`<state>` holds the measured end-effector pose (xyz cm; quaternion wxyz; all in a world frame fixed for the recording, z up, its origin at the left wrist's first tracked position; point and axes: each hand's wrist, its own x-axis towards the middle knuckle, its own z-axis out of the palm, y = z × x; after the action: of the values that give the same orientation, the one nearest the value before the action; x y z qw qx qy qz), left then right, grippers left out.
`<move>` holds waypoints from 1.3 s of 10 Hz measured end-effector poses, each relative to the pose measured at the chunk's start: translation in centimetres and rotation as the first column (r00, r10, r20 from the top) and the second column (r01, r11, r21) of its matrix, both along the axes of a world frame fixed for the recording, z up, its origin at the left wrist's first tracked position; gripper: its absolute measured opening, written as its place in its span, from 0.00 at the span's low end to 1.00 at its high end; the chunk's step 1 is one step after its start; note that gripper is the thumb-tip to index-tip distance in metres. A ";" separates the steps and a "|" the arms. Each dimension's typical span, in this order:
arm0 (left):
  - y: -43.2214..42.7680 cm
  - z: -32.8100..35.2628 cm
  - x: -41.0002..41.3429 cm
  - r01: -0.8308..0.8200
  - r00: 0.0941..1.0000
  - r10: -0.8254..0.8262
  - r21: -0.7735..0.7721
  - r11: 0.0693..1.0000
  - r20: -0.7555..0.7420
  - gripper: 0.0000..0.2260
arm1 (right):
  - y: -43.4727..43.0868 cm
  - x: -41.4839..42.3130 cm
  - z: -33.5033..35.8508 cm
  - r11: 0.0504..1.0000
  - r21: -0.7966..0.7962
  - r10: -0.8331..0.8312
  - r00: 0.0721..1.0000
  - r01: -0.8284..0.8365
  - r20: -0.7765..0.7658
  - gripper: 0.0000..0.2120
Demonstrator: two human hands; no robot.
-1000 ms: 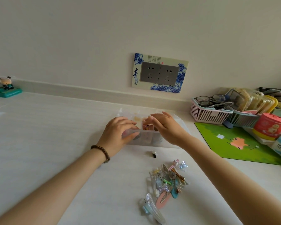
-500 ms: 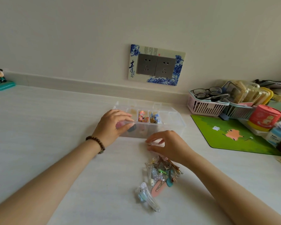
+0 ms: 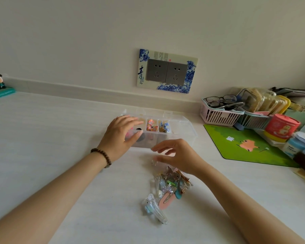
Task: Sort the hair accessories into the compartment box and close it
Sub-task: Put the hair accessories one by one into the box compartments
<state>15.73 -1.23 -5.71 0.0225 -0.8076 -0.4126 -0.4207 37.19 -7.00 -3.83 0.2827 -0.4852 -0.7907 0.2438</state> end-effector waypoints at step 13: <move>0.3 -0.8 -1.0 -0.030 0.999 0.034 -0.107 0.994 0.032 0.26 | -6.1 -0.6 2.1 0.908 -0.200 0.397 0.909 -0.369 0.127 0.17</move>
<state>14.73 -0.97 -6.50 -0.0208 -0.7937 -0.4477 -0.4113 36.62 -13.06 -1.73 0.1199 -0.3611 -0.8673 0.3208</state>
